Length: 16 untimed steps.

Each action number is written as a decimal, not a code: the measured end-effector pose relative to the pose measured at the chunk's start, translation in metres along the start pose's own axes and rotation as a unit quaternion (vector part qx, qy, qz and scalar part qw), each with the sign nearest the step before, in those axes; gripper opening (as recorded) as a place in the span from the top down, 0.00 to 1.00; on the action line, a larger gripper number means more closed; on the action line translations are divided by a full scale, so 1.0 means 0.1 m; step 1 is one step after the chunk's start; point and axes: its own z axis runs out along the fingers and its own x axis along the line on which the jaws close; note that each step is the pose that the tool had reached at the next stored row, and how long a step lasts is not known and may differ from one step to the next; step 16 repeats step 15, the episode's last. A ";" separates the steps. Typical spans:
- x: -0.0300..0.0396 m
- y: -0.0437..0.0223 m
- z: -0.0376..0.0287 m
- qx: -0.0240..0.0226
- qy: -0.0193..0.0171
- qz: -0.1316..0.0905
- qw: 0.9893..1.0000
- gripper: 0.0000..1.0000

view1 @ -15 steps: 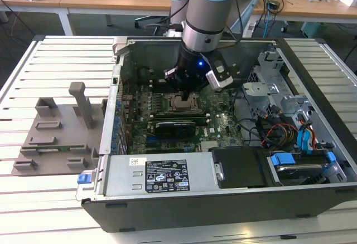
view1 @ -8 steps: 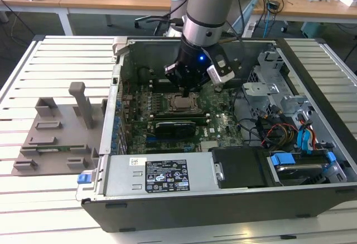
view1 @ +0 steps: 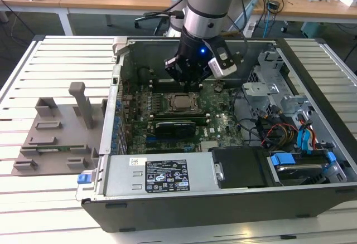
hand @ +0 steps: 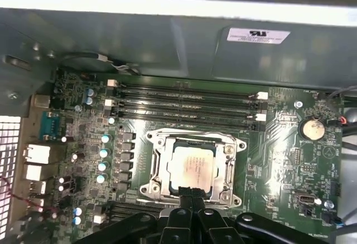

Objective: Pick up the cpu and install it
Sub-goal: 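Install the second cpu locking lever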

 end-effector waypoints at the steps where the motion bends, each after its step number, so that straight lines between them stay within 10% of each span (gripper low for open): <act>1: 0.004 0.003 -0.041 0.000 0.000 0.000 1.000 0.89; 16: 0.017 0.014 -0.198 0.000 0.000 0.000 1.000 0.89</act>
